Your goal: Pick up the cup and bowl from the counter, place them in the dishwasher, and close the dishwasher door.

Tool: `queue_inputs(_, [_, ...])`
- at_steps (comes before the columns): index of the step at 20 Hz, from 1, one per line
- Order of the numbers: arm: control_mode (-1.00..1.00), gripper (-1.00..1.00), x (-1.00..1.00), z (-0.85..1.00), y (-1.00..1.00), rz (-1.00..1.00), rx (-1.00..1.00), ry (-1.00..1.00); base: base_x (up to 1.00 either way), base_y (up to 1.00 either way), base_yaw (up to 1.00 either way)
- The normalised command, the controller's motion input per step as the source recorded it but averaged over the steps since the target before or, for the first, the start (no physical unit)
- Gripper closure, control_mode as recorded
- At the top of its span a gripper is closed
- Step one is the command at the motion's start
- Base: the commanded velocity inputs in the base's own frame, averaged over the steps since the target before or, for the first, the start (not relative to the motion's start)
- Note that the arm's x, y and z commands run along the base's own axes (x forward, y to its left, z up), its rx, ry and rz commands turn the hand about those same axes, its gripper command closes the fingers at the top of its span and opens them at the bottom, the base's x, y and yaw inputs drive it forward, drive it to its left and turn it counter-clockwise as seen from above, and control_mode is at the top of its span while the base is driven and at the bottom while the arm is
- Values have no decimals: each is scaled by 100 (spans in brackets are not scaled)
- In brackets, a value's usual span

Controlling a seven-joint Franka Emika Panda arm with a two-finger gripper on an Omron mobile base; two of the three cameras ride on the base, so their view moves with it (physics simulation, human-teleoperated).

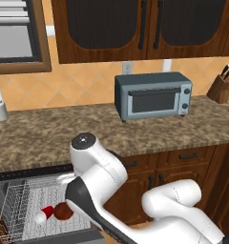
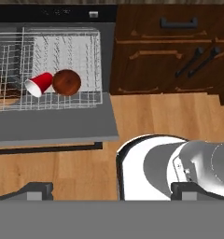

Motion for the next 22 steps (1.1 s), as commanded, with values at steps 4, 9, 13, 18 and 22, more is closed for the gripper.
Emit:
queue_inputs(4, [-100,-100,34,-27,38,-5,0,0,0,0,0])
queue_inputs(9, [-100,-100,13,-21,33,0,0,0,0,0,0])
queue_inputs(13, [-100,-100,-1,-31,52,1,-1,8,0,0,0])
queue_inputs(18, [-100,-100,9,-80,29,4,-2,27,0,0,0])
queue_inputs(22, [-100,-100,16,-88,8,0,-16,21,0,0,0])
